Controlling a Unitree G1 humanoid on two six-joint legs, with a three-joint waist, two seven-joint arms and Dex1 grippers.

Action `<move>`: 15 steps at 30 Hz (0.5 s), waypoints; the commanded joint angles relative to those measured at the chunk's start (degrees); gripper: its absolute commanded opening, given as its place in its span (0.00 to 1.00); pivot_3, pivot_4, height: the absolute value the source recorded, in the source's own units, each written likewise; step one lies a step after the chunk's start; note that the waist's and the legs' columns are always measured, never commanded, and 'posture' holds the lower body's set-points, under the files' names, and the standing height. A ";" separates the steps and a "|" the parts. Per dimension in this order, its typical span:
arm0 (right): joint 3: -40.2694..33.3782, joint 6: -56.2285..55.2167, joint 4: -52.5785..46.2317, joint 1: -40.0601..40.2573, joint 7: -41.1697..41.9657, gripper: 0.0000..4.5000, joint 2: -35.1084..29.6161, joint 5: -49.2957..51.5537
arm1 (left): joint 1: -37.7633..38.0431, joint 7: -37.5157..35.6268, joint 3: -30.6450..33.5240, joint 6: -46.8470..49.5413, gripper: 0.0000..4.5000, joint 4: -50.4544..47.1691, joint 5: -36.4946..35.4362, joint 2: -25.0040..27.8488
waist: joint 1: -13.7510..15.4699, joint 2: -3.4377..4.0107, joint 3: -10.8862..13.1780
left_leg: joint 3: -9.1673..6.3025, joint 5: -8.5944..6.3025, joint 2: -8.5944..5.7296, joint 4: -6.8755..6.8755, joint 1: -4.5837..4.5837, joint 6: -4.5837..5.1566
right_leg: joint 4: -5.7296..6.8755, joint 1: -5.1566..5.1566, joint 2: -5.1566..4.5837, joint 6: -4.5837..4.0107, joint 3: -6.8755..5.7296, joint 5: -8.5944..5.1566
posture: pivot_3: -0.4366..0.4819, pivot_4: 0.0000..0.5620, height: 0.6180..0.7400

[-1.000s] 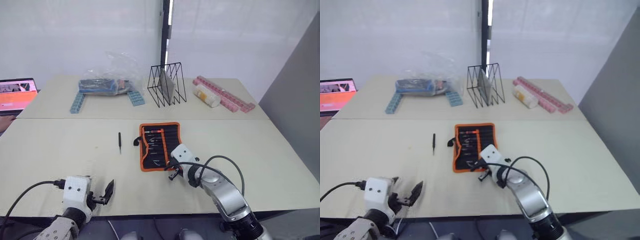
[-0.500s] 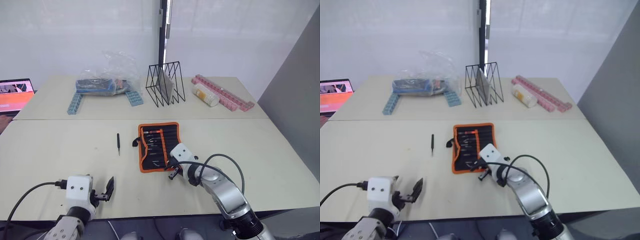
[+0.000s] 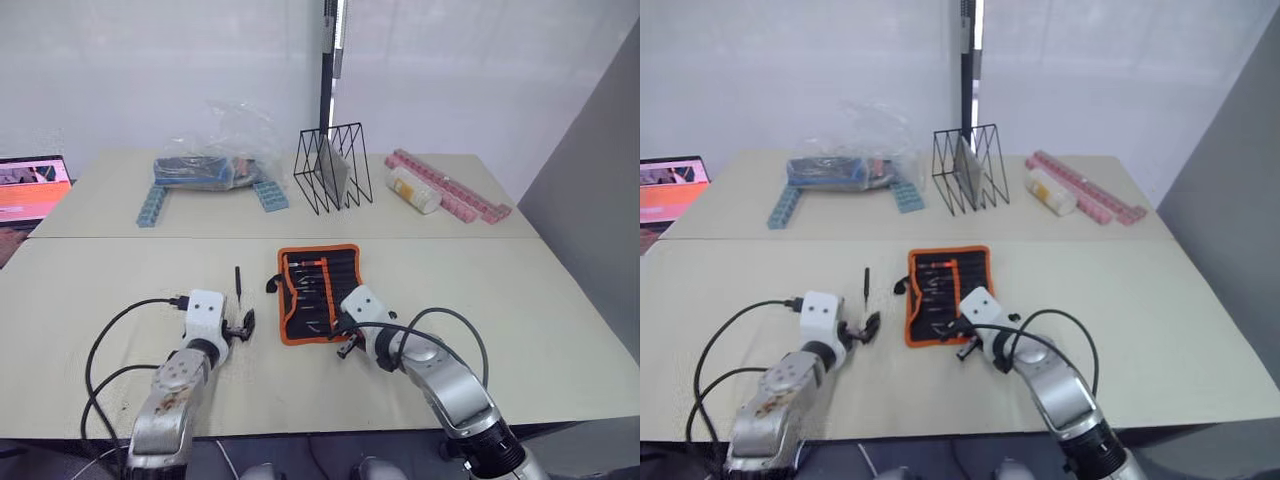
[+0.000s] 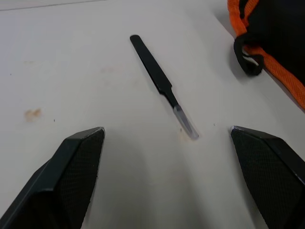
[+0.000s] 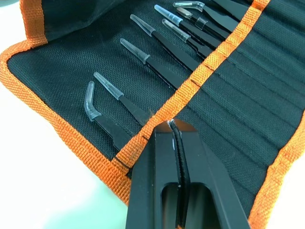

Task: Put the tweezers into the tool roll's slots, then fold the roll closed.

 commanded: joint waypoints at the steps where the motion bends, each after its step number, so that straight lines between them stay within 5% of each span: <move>1: 2.33 4.13 6.58 3.16 0.25 0.00 -0.73 -0.49 | -2.77 4.88 1.09 3.57 1.00 3.55 0.95 -2.30 | 0.26 0.00 -0.03 | 0.00 0.01 0.00 0.00 0.00 -0.01 | 0.00 0.01 -0.01 0.00 0.00 0.00 | 0.48 0.27 0.97; 4: 2.35 4.19 6.43 3.36 0.12 0.00 -0.62 -0.49 | -4.41 5.88 0.67 3.75 1.00 5.74 1.19 -2.96 | 0.53 0.01 -0.12 | 0.01 0.02 0.00 0.00 0.07 -0.04 | 0.04 0.03 -0.01 0.00 0.00 0.00 | 0.48 0.27 0.97; 15: 2.54 4.59 5.73 3.80 -0.13 0.00 -0.52 -0.39 | -8.73 5.35 -1.28 2.11 0.25 10.93 0.50 -3.35 | 0.81 0.19 -0.24 | 0.01 0.08 0.00 0.00 0.17 -0.11 | 0.22 0.03 -0.02 -0.01 -0.01 0.00 | 0.48 0.27 0.97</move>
